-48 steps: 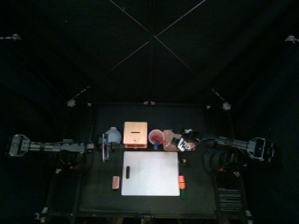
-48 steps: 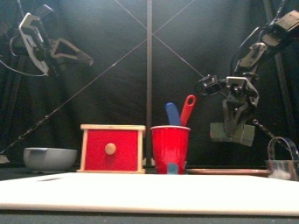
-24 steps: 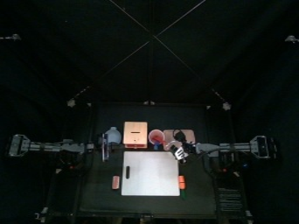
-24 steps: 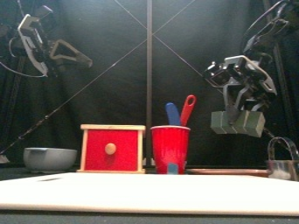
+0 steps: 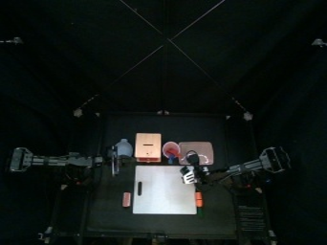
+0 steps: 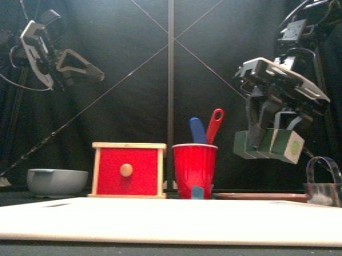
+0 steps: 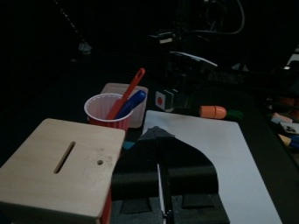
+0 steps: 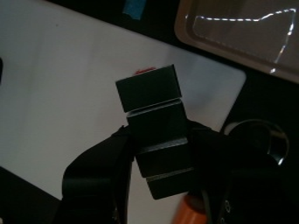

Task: Place sushi on board then cut the sushi with the knife then place the pieces on the plate
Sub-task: Place the sushi on the board

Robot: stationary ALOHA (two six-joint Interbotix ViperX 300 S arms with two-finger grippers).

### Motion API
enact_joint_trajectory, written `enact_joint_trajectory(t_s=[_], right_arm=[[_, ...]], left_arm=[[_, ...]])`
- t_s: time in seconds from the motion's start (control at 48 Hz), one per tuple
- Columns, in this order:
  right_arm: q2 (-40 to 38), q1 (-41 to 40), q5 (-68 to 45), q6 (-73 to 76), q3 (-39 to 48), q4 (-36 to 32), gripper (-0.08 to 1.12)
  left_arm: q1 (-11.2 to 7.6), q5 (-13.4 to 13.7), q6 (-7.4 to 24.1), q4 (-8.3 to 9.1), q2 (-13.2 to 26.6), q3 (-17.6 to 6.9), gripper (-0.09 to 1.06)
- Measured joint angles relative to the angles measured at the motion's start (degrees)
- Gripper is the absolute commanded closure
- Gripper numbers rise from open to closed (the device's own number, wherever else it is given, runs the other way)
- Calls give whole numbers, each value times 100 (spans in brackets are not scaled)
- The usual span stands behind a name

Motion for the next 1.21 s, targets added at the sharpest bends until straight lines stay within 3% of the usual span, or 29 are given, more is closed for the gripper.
enact_joint_trajectory(t_s=[0.354, 0.792, 1.062, 1.208], right_arm=[[1213, 694, 650, 1696, -1160, -62, 46], [2373, 536, 1468, 1898, -2628, 633, 45], [2988, 246, 1617, 1863, -3287, 765, 45], [3103, 185, 1661, 1872, -3375, 1072, 45]], left_arm=[[0, -9, 0, 9, 0, 0, 99], [9, 0, 0, 18, 0, 0, 99], [0, 9, 0, 105, -35, 9, 99], [9, 141, 0, 176, -44, 26, 99]])
